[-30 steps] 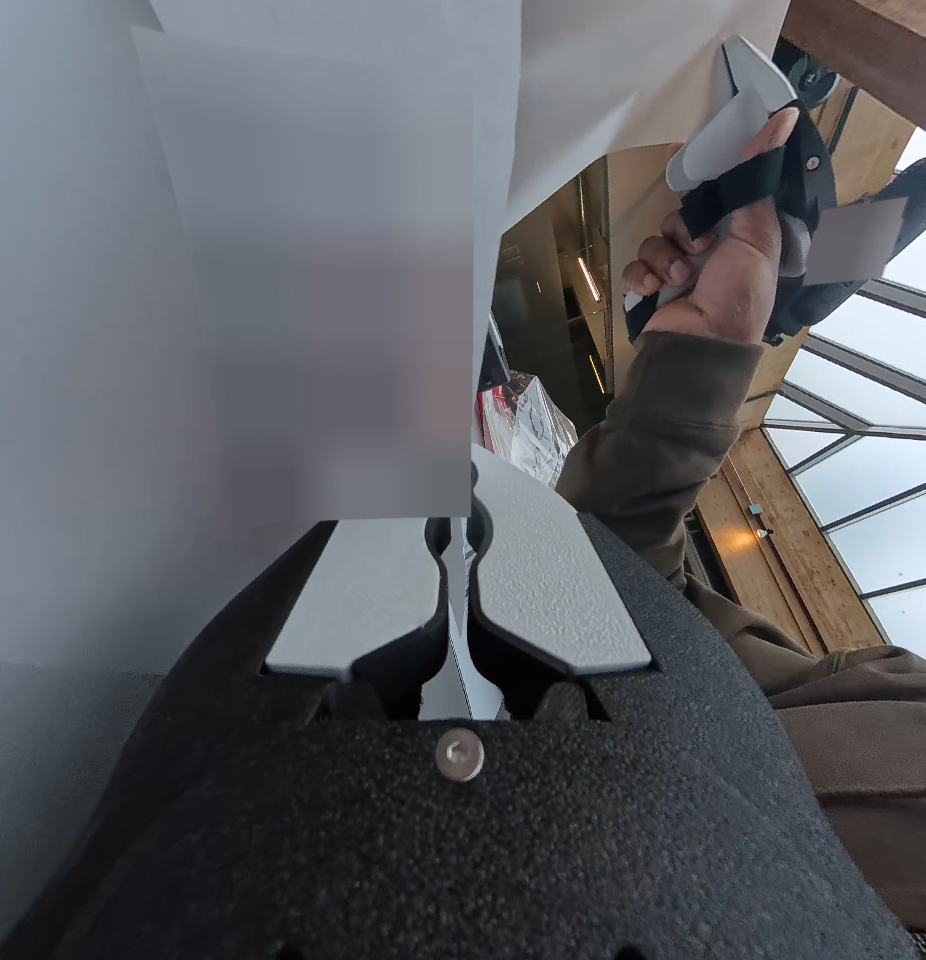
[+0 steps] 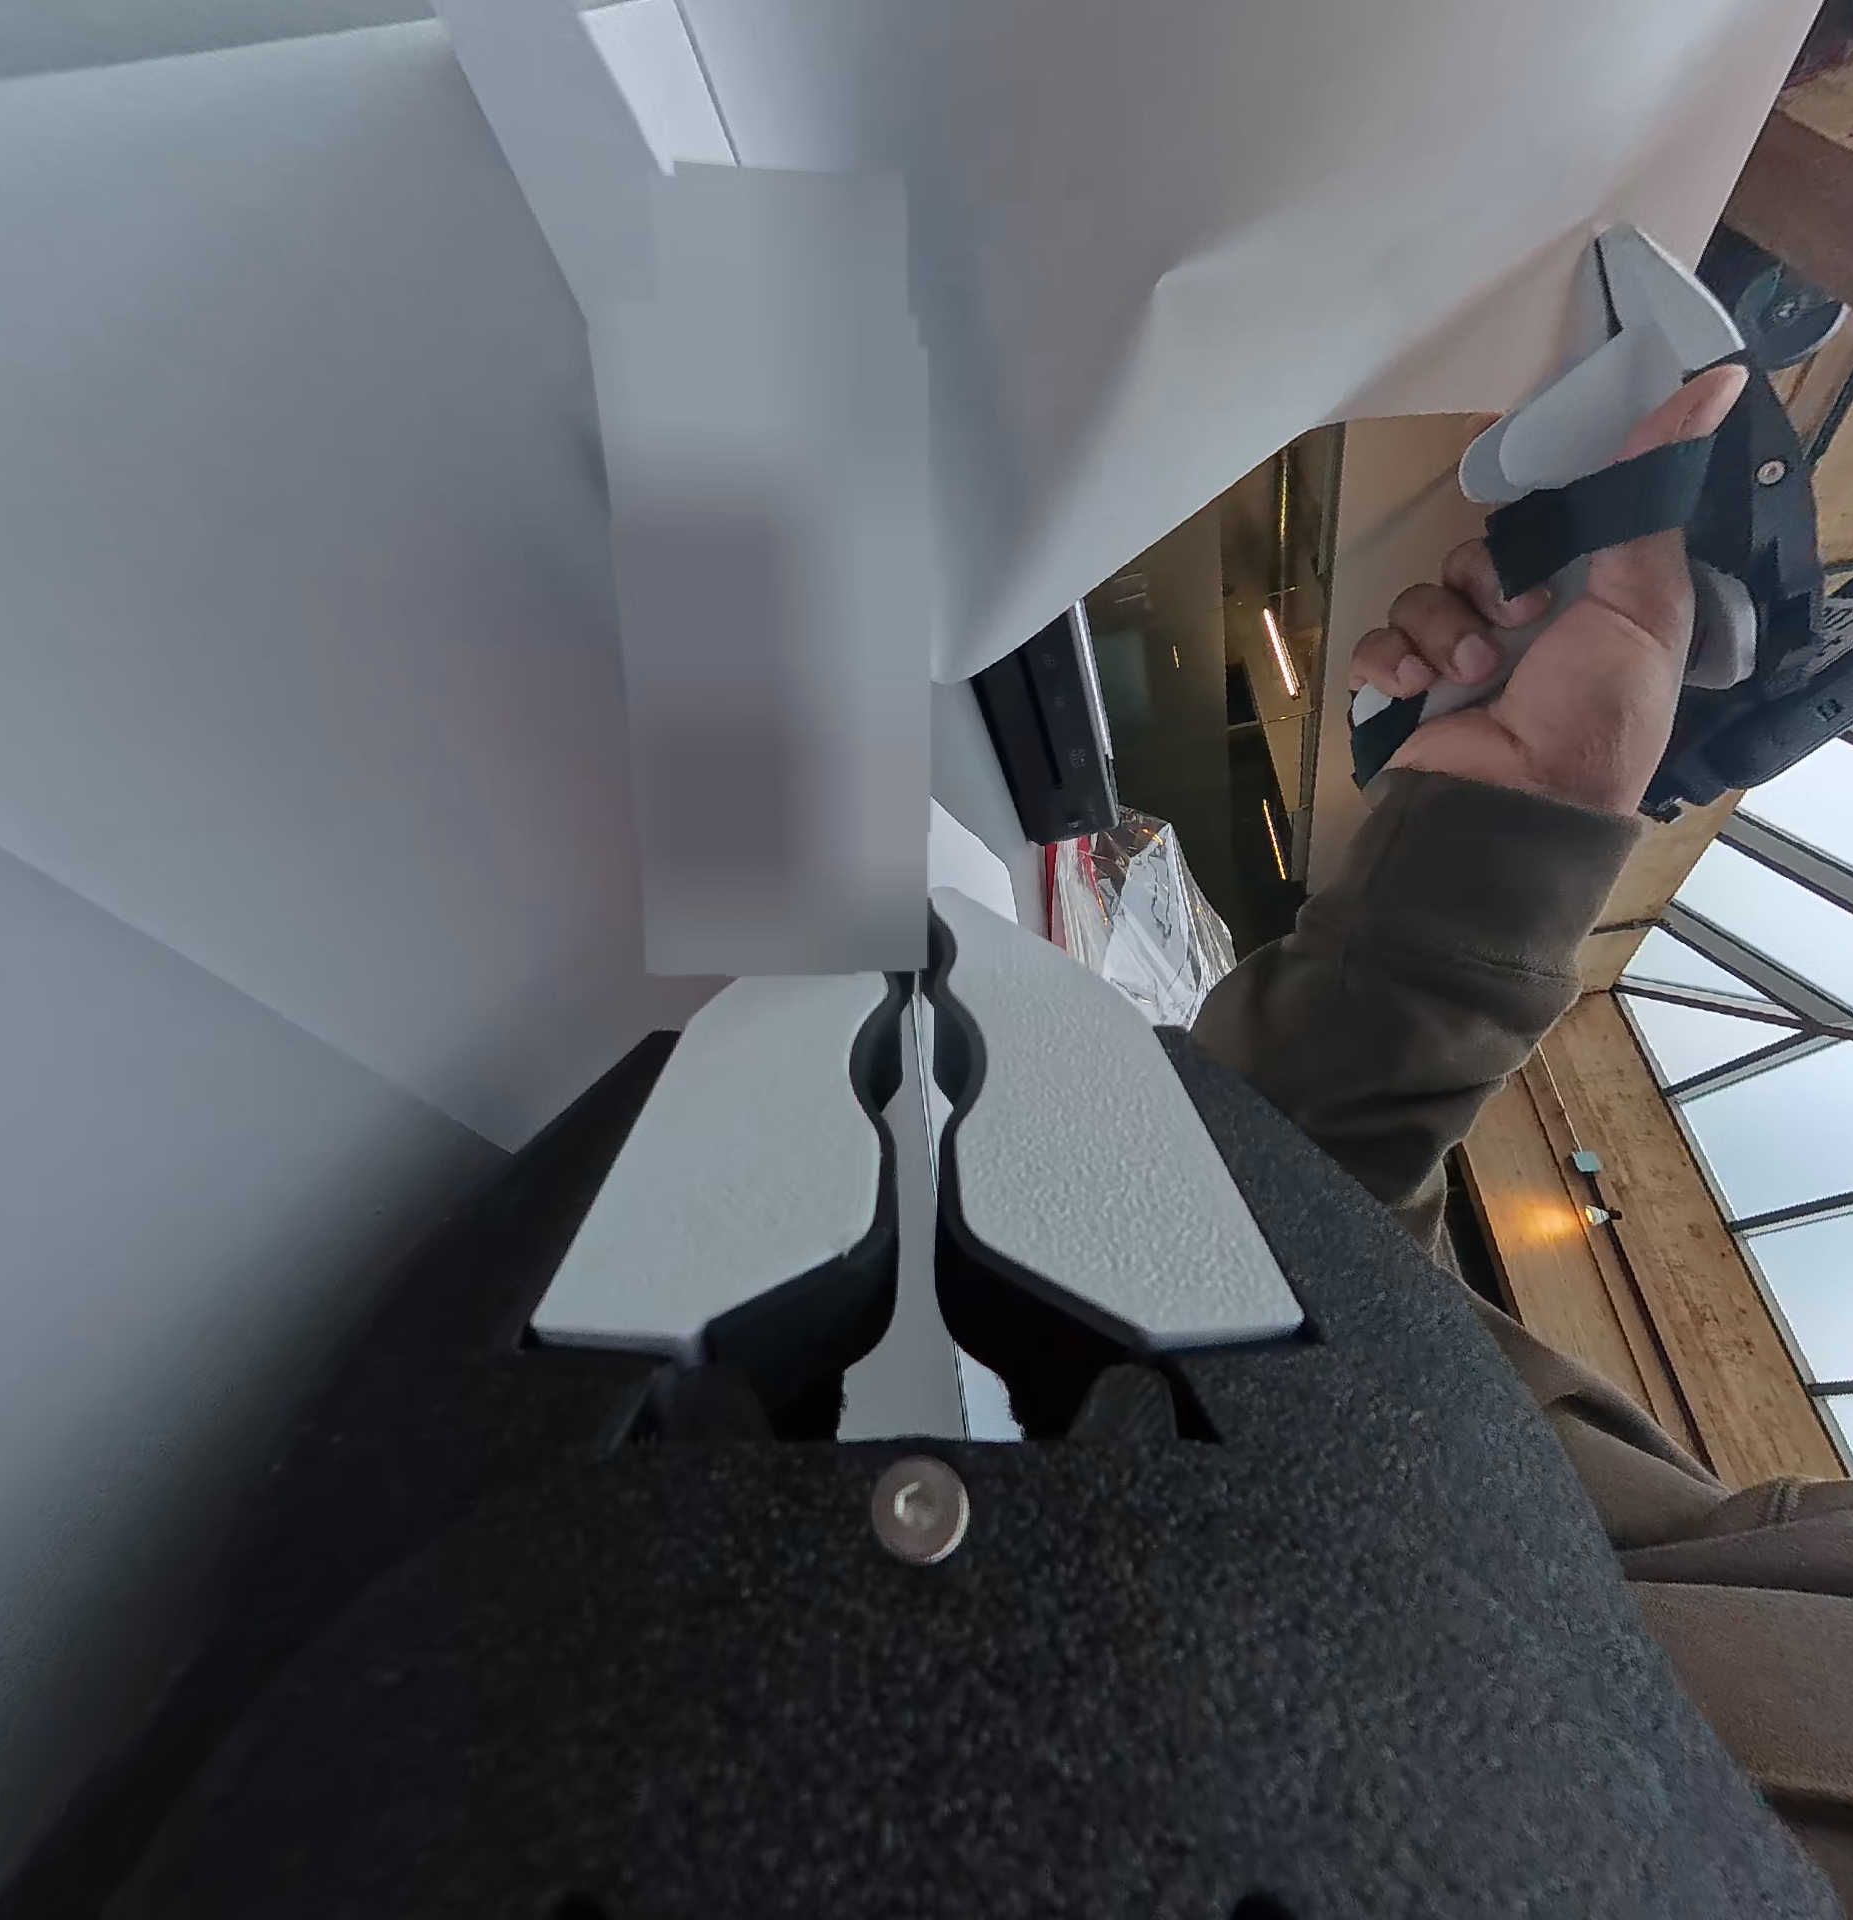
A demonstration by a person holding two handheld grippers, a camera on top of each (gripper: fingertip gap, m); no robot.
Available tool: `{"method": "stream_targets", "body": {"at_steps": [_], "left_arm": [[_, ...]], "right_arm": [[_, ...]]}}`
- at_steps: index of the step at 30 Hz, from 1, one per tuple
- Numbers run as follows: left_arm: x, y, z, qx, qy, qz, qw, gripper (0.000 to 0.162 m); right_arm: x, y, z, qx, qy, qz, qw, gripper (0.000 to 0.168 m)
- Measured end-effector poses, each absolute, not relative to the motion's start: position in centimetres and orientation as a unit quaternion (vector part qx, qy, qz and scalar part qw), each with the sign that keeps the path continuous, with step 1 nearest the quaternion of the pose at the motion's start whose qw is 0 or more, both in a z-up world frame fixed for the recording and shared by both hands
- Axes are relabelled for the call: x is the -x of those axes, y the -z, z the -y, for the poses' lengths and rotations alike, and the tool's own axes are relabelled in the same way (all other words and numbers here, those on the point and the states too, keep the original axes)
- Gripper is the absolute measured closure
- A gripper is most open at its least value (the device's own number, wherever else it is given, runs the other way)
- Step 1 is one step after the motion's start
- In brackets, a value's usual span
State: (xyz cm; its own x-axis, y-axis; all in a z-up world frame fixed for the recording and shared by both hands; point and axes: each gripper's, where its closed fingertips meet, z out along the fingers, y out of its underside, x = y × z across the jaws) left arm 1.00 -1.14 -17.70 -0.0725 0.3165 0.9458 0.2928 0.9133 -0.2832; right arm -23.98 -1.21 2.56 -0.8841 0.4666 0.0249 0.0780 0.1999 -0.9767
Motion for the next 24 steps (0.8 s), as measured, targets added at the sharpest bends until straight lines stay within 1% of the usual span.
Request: {"method": "stream_targets", "body": {"at_steps": [12, 19, 24], "left_arm": [[-0.1, 17.6, 1.0, 0.201, -0.012, 0.734, 0.649, 0.162], [-0.2, 18.4, 0.6, 0.207, -0.005, 0.746, 0.633, 0.162], [-0.2, 19.0, 0.3, 0.211, 0.007, 0.753, 0.623, 0.158]], "right_arm": [[24.5, -1.9, 0.6, 0.182, -0.606, 0.759, 0.152, 0.168], [24.4, -1.2, 0.6, 0.181, -0.606, 0.762, 0.141, 0.168], [23.9, -0.4, 0.4, 0.181, -0.605, 0.765, 0.129, 0.168]]}}
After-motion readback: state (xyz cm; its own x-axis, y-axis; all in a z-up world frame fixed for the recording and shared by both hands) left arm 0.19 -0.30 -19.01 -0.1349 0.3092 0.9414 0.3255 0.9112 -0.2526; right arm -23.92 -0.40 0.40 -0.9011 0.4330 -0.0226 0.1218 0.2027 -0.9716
